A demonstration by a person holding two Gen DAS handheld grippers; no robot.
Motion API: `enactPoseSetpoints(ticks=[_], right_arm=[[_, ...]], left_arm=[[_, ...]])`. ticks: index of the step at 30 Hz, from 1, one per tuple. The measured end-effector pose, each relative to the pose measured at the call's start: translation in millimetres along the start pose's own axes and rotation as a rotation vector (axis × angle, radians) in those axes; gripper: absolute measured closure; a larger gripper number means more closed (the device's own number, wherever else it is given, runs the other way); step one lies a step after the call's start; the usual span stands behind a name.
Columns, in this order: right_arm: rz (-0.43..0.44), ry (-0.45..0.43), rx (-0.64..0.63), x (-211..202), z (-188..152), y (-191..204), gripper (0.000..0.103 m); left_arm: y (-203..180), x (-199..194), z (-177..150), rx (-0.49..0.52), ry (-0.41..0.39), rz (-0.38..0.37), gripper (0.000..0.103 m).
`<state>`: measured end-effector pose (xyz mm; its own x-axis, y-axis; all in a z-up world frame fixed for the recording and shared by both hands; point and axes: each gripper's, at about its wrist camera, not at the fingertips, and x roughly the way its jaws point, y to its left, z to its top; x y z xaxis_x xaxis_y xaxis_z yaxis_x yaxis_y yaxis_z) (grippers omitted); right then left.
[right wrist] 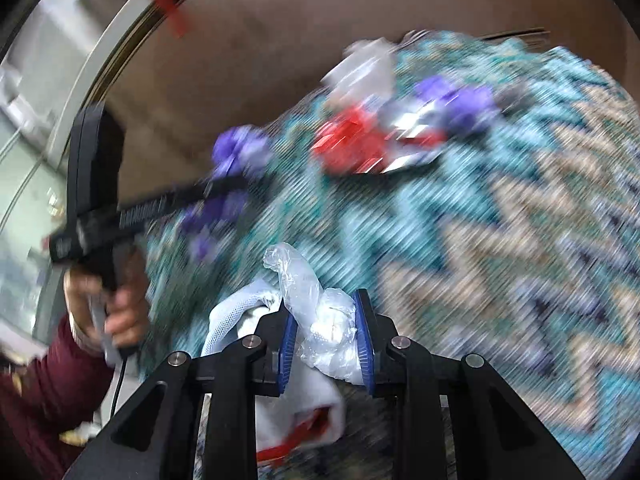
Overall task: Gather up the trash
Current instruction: 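Grasp the purple ribbon with the left tool while the right tool grasps the clear plastic bag, then carry the ribbon and plastic bag over the white bin and open both tools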
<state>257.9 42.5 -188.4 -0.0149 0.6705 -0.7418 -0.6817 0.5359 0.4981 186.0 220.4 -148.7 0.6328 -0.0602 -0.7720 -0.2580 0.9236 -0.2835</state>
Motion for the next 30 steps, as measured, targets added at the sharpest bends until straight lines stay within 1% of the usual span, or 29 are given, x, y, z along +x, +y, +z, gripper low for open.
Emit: enactPoseSetpoints(ticks=[2,7,11,15,17,20,25,28,30], right_arm=[[0.045,-0.008,-0.012,-6.4,-14.8,16.9,0.076],[0.114,-0.009,-0.035,-22.2,-44.6,51.9,0.076],[0.090,0.010,-0.096,-35.6,-74.4,83.4,0.076],[0.079,-0.020,-0.129,-56.9,-98.7,109.2,0.076],[0.067,-0.050,-0.142,-72.5,-110.1,121.4,0.076],[0.046,-0.100,-0.154,-96.0,-123.8,135.3,0.076],[-0.018,-0.218,-0.166,-146.4,-142.3,157.1,0.076],[-0.056,-0.296,-0.159,-179.6,-151.3,163.2,0.076],[-0.087,-0.340,-0.150,-195.3,-154.9,163.9,0.076]], left_arm=[[-3.0,-15.3,-6.1,0.012,-0.007,-0.011,0.087],[-11.8,-55.4,-17.3,0.051,-0.035,-0.034,0.087],[-24.7,-103.5,-21.1,0.097,-0.099,-0.042,0.087],[-37.6,-168.1,-19.9,0.150,-0.194,-0.046,0.087],[-43.2,-204.8,-18.9,0.174,-0.247,-0.043,0.087],[-51.1,-248.1,-17.7,0.197,-0.309,-0.037,0.087],[-76.8,-320.9,-18.1,0.256,-0.407,-0.023,0.087],[-100.5,-354.1,-19.6,0.297,-0.458,-0.041,0.087],[-118.6,-367.4,-21.5,0.319,-0.471,-0.081,0.087]])
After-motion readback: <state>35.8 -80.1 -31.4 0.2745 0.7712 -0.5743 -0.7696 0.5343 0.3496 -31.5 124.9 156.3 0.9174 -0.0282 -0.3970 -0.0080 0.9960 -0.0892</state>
